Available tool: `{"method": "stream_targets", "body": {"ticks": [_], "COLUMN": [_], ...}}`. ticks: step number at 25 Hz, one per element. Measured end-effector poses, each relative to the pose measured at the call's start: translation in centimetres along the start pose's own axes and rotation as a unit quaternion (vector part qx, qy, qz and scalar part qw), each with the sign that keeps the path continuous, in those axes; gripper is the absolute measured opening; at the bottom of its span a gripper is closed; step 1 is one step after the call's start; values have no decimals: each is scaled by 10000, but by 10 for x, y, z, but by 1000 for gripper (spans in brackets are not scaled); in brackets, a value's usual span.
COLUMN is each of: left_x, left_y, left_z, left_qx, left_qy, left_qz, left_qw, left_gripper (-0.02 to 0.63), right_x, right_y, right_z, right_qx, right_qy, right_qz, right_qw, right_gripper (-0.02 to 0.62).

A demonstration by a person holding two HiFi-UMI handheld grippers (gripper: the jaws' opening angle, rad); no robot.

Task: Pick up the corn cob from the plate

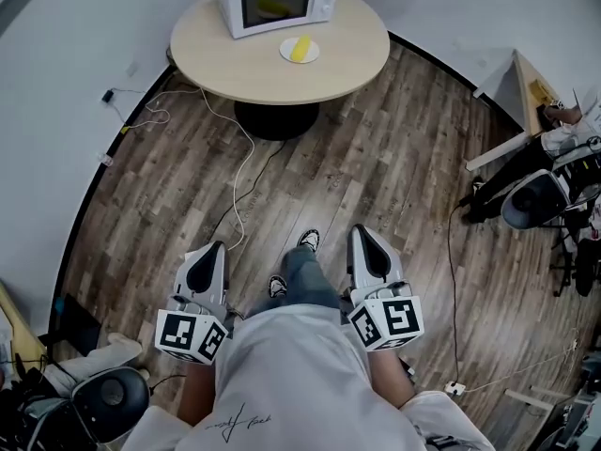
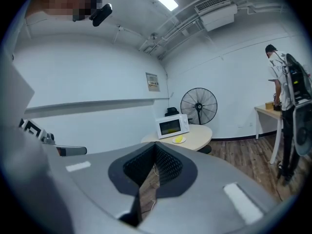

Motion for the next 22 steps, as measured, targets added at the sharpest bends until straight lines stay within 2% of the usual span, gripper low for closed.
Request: {"method": "stream_targets", "body": {"ticks": [9,16,22], "left_x": [20,40,65], "left_y": [12,22,30], "left_z": [-43,-90,-135], "left_qx": [-155,-117,-50], "left_qy": [-45,-54,95], "left_qz": [4,20,-73], "left_qw": [9999,9999,9999], "left_gripper": [-2,-2,0], "right_x": [17,35,51], "right_y": [-15,-47,-73], "right_z": [-47,-85,-128], "right_qx": [121,228,268], "right_qy": [180,268,345], "right_qz": [84,11,-146], "right_qw": [9997,9994,9989], "right_gripper": [11,12,12]}}
Point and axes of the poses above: the fingertips, and each gripper's own axes: z backward along the fingers, y to its left, x out of its top, the point moved 7 cm from there along z, backward along the fingers, and after that the axes turned 9 degrees about y, right-handed, at the moved point
